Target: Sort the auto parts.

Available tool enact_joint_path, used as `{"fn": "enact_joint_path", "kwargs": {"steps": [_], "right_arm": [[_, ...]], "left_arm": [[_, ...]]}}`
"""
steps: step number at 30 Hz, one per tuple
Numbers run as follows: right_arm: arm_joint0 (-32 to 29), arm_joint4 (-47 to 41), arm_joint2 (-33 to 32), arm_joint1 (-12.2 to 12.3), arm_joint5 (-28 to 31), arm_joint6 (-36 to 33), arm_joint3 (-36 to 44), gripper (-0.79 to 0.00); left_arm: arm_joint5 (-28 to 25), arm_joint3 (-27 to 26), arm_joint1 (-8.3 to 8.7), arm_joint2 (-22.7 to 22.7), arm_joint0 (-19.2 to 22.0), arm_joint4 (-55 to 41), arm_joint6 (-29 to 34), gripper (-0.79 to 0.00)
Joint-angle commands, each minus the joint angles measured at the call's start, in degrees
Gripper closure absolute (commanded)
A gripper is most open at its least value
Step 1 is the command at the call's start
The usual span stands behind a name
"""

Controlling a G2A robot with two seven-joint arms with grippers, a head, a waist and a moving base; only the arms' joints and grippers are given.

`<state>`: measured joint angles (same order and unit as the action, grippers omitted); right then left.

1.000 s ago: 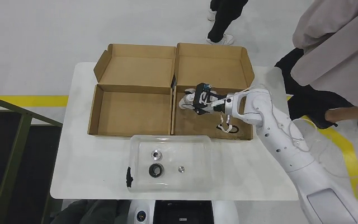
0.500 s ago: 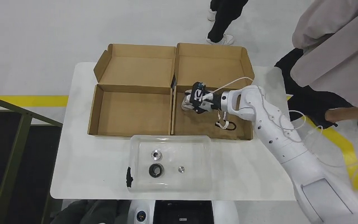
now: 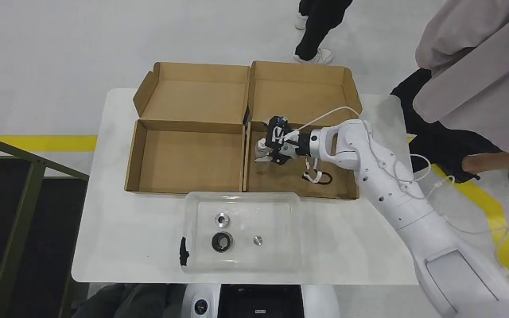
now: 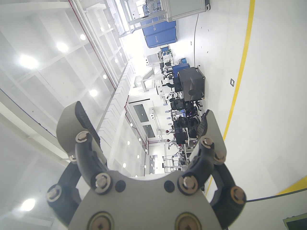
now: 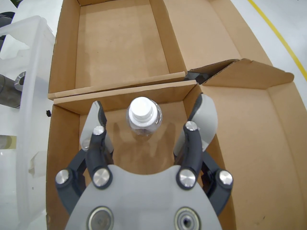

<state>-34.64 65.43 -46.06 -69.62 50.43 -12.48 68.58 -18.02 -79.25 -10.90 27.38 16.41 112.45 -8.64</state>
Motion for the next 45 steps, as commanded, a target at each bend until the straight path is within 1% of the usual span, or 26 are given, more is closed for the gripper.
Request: {"fn": "enact_joint_path", "kwargs": {"steps": [1, 7, 14, 17, 23, 34, 39, 45], "right_arm": [[-0.6, -0.1, -1.0, 0.4, 0.2, -0.2, 2.1, -0.785], [-4.7, -1.3, -5.5, 2.2, 1.1, -3.6, 11.9, -0.785], [-12.3, -5.3, -10.2, 4.3, 2.3, -9.7, 25.0, -0.785], [-15.3, -6.6, -11.7, 5.1, 2.6, -12.0, 30.5, -0.785], [-19.9, -6.4, -13.3, 6.3, 3.5, -16.2, 38.7, -0.785], [-28.5, -5.8, -15.1, 8.3, 5.9, -22.7, 47.4, -0.785], [-31.2, -4.9, -12.3, 8.7, 6.3, -24.7, 48.3, -0.785], [-31.3, -1.7, -7.9, 8.5, 5.6, -26.6, 47.7, -0.785]], "left_arm": [[0.0, 0.0, 0.0, 0.0, 0.0, 0.0, 0.0, -0.785], [0.0, 0.0, 0.0, 0.0, 0.0, 0.0, 0.0, -0.785], [0.0, 0.0, 0.0, 0.0, 0.0, 0.0, 0.0, -0.785], [0.0, 0.0, 0.0, 0.0, 0.0, 0.0, 0.0, -0.785], [0.0, 0.0, 0.0, 0.0, 0.0, 0.0, 0.0, -0.785], [0.0, 0.0, 0.0, 0.0, 0.0, 0.0, 0.0, -0.785], [0.0, 0.0, 0.0, 0.0, 0.0, 0.0, 0.0, -0.785], [0.0, 0.0, 0.0, 0.0, 0.0, 0.0, 0.0, -0.785]]}}
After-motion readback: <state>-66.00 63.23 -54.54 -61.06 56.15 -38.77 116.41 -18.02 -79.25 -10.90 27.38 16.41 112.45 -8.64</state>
